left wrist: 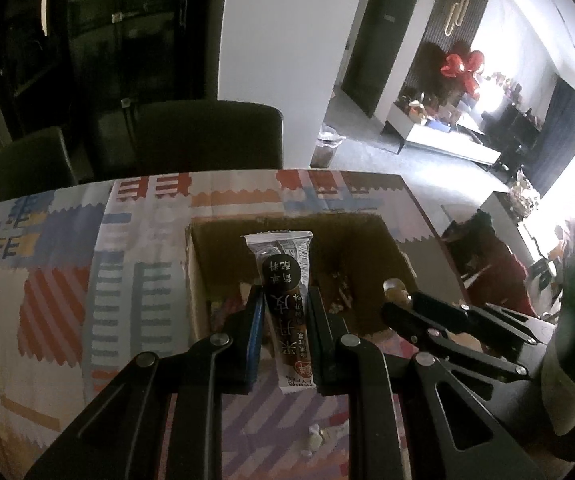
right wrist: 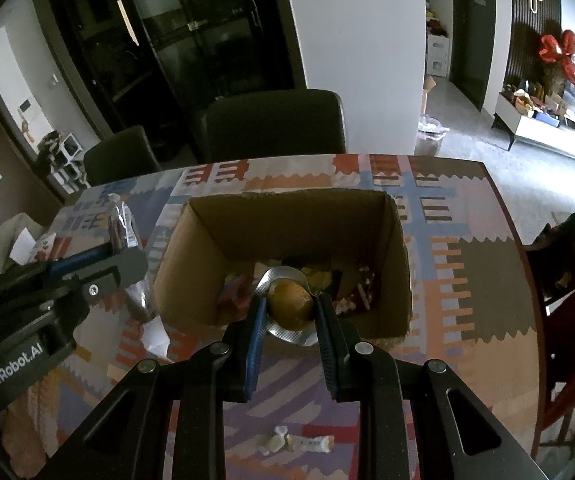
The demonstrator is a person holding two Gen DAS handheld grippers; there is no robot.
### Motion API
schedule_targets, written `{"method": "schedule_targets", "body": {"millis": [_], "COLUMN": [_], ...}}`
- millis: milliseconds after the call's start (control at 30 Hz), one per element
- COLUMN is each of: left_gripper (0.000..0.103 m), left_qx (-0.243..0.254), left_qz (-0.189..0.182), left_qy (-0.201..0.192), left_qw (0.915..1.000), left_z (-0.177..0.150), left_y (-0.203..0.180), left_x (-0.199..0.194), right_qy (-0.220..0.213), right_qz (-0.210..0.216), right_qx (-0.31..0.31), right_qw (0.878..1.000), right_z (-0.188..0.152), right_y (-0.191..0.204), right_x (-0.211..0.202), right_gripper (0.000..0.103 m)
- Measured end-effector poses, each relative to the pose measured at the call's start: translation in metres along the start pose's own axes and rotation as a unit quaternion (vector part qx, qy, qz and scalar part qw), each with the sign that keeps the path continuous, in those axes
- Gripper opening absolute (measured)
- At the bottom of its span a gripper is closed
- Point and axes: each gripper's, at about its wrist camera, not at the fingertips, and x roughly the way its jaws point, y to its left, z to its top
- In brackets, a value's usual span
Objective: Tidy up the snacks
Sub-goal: 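Lower both snacks into the box and open both grippers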
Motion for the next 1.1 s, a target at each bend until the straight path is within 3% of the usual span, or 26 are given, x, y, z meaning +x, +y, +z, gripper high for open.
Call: {"method": "schedule_targets", "body": {"millis": [400,433,533,567,633,733,900,1100], "left_gripper": [0.021,0.024,0.047,0.049,0.049,0.056,0.056,0.056], "left_qx": [-0.008,-0.006,0.002,0.005,0.011,0.016,0.035,0.039], "left_qz": [0.016,0.019,0.028,0.03,0.042,0.058,0.081,0.065], "left_qy": [0.014,0.016,0.02,0.018,0.015,0.009,-0.009,-0.016], "left_qw": [0.9997,0.9997,0.9994,0.9994,0.9989,0.9981,0.996,0.997], "left_z": [0.012,0.012,0.012,0.011,0.009,0.004,-0.008,-0.024], "left_y": [0.014,0.014,0.012,0.011,0.01,0.011,0.01,0.004], "left_x": [0.046,0.049,0.052,0.052,0.049,0.042,0.026,0.008], "right_qy": [0.023,0.024,0.032,0.035,0.033,0.029,0.018,0.006], "right_qz": [-0.009,-0.009,0.0,0.005,0.0,-0.014,-0.022,-0.014], "right_qx": [0.003,0.003,0.011,0.014,0.012,0.001,-0.014,-0.027], "right_qw": [1.0,1.0,0.999,0.999,0.999,0.999,1.0,1.0], "right_z": [0.013,0.014,0.014,0.014,0.012,0.009,-0.002,-0.015], "right_y": [-0.01,-0.011,-0.015,-0.017,-0.019,-0.019,-0.019,-0.015], "right_x": [0.041,0.044,0.049,0.051,0.05,0.047,0.034,0.014], "right_gripper": [0.026,0.026,0.027,0.03,0.044,0.044,0.044,0.044]}}
